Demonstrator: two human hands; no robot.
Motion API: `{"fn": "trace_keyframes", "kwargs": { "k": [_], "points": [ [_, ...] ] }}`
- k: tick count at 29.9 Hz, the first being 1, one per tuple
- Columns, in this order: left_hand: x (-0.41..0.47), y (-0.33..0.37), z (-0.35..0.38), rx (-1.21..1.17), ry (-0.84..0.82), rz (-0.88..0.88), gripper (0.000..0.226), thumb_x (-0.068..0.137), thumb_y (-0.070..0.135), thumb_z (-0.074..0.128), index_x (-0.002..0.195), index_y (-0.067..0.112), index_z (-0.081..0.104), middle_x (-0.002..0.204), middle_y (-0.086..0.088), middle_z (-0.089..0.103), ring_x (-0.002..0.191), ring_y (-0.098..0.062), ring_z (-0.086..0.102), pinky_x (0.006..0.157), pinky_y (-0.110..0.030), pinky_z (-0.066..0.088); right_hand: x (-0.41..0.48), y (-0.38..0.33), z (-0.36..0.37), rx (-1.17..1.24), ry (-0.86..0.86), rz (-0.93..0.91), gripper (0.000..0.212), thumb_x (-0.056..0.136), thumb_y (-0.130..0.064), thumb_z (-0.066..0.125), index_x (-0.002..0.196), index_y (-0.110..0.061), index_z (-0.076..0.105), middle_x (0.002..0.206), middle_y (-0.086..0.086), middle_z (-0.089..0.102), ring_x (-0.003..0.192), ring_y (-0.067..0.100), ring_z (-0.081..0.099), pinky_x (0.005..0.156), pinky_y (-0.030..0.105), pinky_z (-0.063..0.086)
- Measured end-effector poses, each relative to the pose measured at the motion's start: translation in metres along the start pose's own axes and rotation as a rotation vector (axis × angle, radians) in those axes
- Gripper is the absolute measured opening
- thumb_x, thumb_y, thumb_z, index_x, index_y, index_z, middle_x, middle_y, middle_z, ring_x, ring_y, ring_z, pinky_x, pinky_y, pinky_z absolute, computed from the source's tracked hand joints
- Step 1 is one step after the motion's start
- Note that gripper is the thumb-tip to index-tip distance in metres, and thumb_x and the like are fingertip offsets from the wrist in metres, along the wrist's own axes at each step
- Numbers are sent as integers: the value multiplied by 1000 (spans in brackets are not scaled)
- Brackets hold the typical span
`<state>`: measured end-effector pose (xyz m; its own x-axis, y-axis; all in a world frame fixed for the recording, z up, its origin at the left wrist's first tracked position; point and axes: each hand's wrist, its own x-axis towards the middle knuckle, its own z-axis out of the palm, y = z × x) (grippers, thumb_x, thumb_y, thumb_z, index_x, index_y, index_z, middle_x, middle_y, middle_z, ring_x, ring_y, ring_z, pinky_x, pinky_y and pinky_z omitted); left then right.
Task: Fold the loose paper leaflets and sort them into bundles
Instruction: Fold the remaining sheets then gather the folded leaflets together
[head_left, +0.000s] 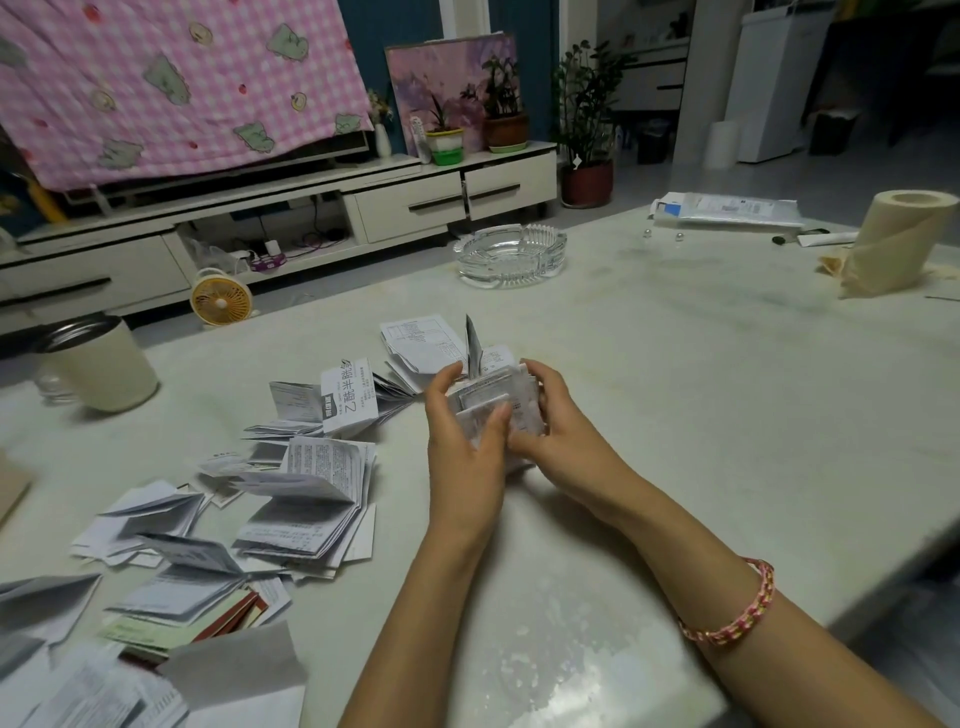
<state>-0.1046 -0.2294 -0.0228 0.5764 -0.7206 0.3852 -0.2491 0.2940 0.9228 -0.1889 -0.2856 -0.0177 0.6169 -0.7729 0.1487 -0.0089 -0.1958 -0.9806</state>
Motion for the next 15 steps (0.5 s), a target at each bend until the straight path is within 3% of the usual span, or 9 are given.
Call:
{"fn": "trace_keyframes", "kwargs": {
  "k": [3,4,6,9,12,15],
  "points": [
    [-1,-9,-1,66,-1,0,52,90,14,60,133,23,32,128,1,50,116,-13,54,101,-31,43,-2,4,3,-162,-91,-11,81,93,-7,49,148,-23,-8,146,-9,30,128,3,38,100,10,34],
    [0,-10,-2,73,11,5,53,89,16,61,133,25,33,130,1,48,119,-15,52,103,-31,42,-3,6,4,-229,-107,-24,82,95,-10,46,147,-23,-16,151,-10,21,135,3,29,107,15,29],
    [0,-9,-3,71,42,17,53,88,11,62,131,27,35,128,13,46,118,-3,49,101,-18,39,-4,10,7,-331,-113,-67,83,96,-17,43,144,-20,-24,157,-9,6,142,4,14,114,20,18],
    [4,-5,-4,47,96,23,45,85,4,63,121,25,45,113,22,52,99,13,54,89,-9,42,-4,9,9,-330,-67,-70,82,95,-21,46,147,-21,-17,155,-8,17,139,4,23,108,16,23],
    [3,-6,-4,35,150,6,39,83,3,66,110,25,50,104,14,59,95,-5,61,90,-25,49,-5,8,9,-259,-20,-87,71,95,-23,48,148,-26,1,150,-7,31,132,7,38,108,25,34],
    [1,-4,-1,-24,149,-60,44,81,3,68,113,25,48,108,5,61,100,-14,61,91,-29,48,-7,8,12,-276,1,-126,66,93,-18,46,148,-25,11,147,-3,37,131,11,41,108,33,36]
  ]
}}
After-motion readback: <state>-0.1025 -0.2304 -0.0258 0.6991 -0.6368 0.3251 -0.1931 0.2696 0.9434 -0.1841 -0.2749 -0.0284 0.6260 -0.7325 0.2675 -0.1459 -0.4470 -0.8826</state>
